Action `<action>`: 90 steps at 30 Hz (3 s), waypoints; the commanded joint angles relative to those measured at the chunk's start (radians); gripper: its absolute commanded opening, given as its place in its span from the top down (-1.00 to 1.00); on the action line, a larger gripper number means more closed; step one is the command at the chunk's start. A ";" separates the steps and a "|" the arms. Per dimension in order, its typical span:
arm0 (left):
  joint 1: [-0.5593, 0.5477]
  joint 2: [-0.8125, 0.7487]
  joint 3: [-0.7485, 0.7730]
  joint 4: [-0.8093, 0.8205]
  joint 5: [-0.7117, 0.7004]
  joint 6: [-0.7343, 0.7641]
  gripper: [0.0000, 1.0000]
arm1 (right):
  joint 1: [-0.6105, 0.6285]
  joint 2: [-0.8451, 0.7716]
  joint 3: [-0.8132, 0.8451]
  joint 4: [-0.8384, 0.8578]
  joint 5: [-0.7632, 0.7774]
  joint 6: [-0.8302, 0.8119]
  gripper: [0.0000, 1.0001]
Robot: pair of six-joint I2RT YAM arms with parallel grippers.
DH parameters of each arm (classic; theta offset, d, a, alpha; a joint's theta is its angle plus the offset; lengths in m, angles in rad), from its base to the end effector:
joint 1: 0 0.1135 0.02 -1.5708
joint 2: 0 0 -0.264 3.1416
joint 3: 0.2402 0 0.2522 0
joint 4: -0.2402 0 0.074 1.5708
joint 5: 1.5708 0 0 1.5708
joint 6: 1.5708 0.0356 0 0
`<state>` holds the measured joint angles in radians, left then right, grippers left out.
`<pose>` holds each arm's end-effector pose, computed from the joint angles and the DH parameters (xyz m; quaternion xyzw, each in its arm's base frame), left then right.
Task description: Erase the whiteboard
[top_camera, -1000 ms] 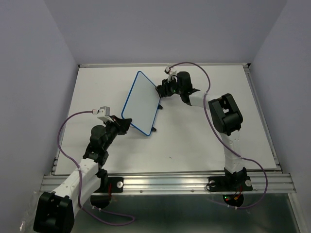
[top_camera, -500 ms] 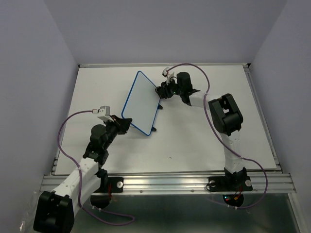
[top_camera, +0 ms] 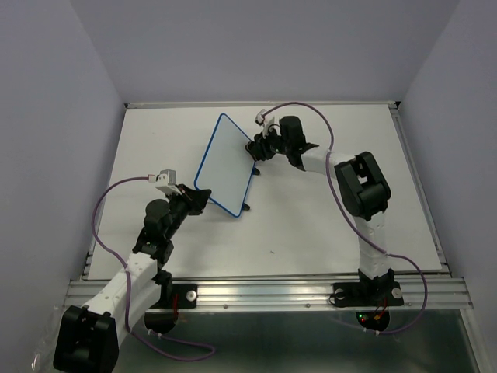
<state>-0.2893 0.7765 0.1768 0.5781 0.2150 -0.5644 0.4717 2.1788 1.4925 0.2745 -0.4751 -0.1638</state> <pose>0.1670 -0.0576 0.2074 -0.0231 0.7142 -0.3577 0.6013 0.4337 0.2395 0.1791 -0.3765 0.7323 0.2762 0.4957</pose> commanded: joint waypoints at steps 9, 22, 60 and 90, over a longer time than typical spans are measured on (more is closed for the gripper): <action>-0.017 0.015 0.006 -0.092 0.050 0.043 1.00 | 0.035 0.025 0.133 0.005 0.131 0.032 0.99; -0.017 0.020 0.007 -0.093 0.043 0.041 1.00 | 0.035 0.038 0.026 0.113 0.023 0.070 0.96; -0.017 0.024 0.007 -0.092 0.049 0.041 1.00 | -0.004 0.032 0.018 0.138 -0.165 0.109 0.99; -0.017 -0.003 0.027 -0.141 0.007 0.037 0.73 | -0.117 0.035 0.075 0.176 0.090 0.224 0.99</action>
<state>-0.2913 0.7708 0.1852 0.5575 0.2062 -0.5613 0.3603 2.3116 1.5700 0.4007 -0.4328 0.0521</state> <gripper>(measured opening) 0.154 0.393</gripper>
